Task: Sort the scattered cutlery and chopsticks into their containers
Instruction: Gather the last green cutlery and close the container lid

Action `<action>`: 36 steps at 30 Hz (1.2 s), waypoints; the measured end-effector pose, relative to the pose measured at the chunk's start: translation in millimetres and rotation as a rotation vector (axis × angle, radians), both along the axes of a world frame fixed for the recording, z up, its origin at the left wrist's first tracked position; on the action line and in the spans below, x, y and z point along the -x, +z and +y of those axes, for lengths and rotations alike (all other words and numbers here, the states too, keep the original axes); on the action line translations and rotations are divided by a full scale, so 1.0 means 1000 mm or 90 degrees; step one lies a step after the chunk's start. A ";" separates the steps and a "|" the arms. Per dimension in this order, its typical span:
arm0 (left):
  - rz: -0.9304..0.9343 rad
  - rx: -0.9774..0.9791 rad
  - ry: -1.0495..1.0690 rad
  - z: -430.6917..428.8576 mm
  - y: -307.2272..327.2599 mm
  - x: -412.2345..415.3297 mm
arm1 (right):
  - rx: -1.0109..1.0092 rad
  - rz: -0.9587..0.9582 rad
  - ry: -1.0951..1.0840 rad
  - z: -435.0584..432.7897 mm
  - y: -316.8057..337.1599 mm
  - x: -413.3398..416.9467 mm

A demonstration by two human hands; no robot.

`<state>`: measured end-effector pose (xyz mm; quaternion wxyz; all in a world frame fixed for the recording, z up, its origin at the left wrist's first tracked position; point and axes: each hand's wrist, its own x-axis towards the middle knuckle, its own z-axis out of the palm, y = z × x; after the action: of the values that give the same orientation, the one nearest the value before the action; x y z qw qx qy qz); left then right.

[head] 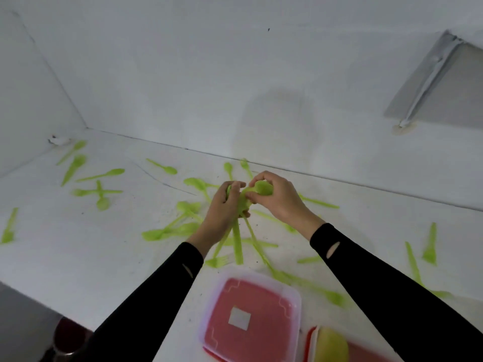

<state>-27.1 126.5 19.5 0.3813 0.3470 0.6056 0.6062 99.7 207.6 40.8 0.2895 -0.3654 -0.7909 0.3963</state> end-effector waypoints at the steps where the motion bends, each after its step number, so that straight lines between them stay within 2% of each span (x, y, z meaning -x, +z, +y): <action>1: -0.048 0.012 0.023 -0.002 0.000 -0.007 | 0.003 0.004 0.006 -0.002 -0.002 0.002; 4: -0.164 0.030 0.060 -0.015 -0.004 -0.016 | 0.019 -0.014 0.029 -0.007 -0.013 0.011; 9: -0.092 0.043 0.021 -0.040 -0.019 0.010 | 0.081 -0.015 0.122 -0.019 -0.028 0.026; 12: -0.039 0.043 0.077 -0.049 -0.028 0.055 | 0.163 -0.079 0.143 -0.016 -0.043 0.036; 16: 0.159 0.141 0.160 -0.060 -0.043 0.135 | 0.140 -0.155 0.100 -0.008 -0.059 0.069; 21: 0.465 0.313 0.079 -0.078 -0.072 0.215 | 0.039 -0.333 0.054 -0.015 -0.076 0.144; 24: 0.517 0.404 -0.031 -0.090 -0.096 0.245 | 0.018 -0.384 0.034 -0.024 -0.087 0.192; 26: 0.552 0.415 -0.082 -0.092 -0.106 0.254 | -0.012 -0.410 0.017 -0.027 -0.096 0.213; 28: 0.561 0.407 -0.130 -0.089 -0.107 0.263 | -0.035 -0.450 0.003 -0.030 -0.105 0.230; 32: 0.477 0.392 -0.191 -0.086 -0.100 0.273 | -0.052 -0.484 -0.031 -0.031 -0.113 0.238; 36: 0.456 0.395 -0.266 -0.091 -0.099 0.286 | 0.015 -0.436 -0.088 -0.027 -0.106 0.230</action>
<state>-313.2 35.0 -79.7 0.3481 0.5168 0.7671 0.1524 -130.0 180.9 -65.1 0.0294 -0.5334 -0.8107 0.2395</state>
